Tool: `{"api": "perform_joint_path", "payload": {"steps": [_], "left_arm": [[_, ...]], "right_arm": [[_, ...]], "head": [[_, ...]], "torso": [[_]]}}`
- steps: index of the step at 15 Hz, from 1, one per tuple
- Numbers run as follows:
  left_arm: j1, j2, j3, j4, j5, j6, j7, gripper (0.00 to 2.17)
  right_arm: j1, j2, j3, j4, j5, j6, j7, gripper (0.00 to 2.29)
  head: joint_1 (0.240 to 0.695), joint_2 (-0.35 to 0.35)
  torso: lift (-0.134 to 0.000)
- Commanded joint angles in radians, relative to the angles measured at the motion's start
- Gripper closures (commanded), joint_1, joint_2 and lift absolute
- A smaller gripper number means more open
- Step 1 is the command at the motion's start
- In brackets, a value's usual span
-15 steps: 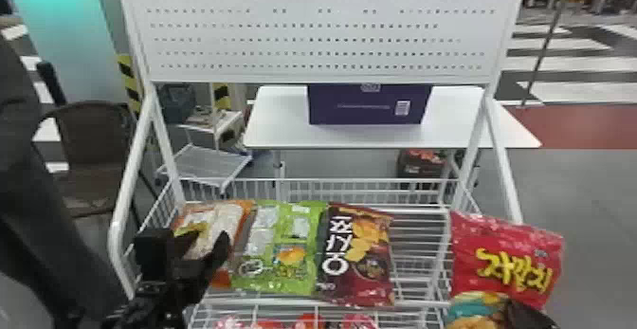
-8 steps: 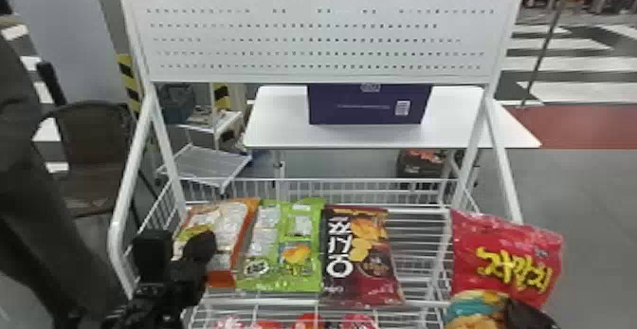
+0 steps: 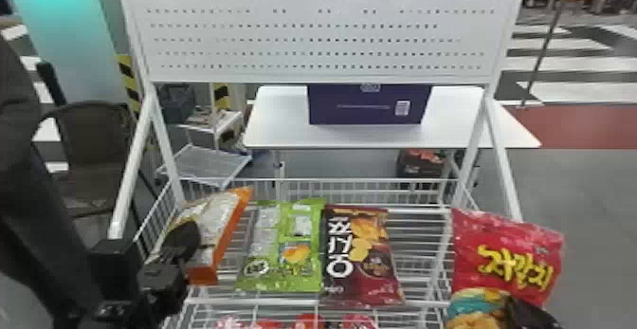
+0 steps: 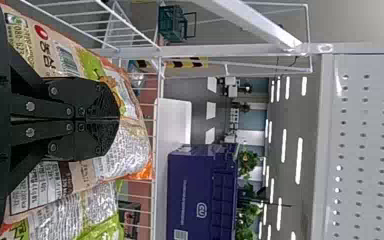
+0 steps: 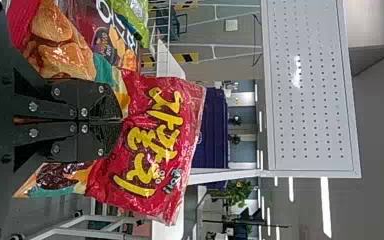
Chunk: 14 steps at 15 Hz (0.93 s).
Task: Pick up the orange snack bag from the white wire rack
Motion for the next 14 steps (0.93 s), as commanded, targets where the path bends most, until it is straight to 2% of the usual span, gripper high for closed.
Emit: {"api": "perform_joint_path", "payload": {"steps": [1,4,7,14], "left_arm": [[0.129,0.001,0.035,-0.137,0.007,-0.003,-0.019,2.00],[0.274,0.012,0.067,-0.247,0.005,-0.034,-0.028,2.00],[0.398,0.015,0.098,-0.310,0.007,-0.138,-0.039,2.00],[0.513,0.015,0.145,-0.356,0.022,-0.254,-0.034,2.00]], "right_arm": [[-0.004,0.000,0.001,0.000,0.000,0.002,0.000,2.22],[-0.007,0.003,0.003,0.000,0.000,0.008,0.000,2.22],[-0.010,0.003,0.004,0.000,0.000,0.011,0.000,2.22],[-0.010,0.003,0.006,0.003,-0.001,0.011,0.002,2.22]], "head": [[0.499,0.000],[0.499,0.000],[0.499,0.000],[0.499,0.000]], "torso": [[0.000],[0.000],[0.000],[0.000]]}}
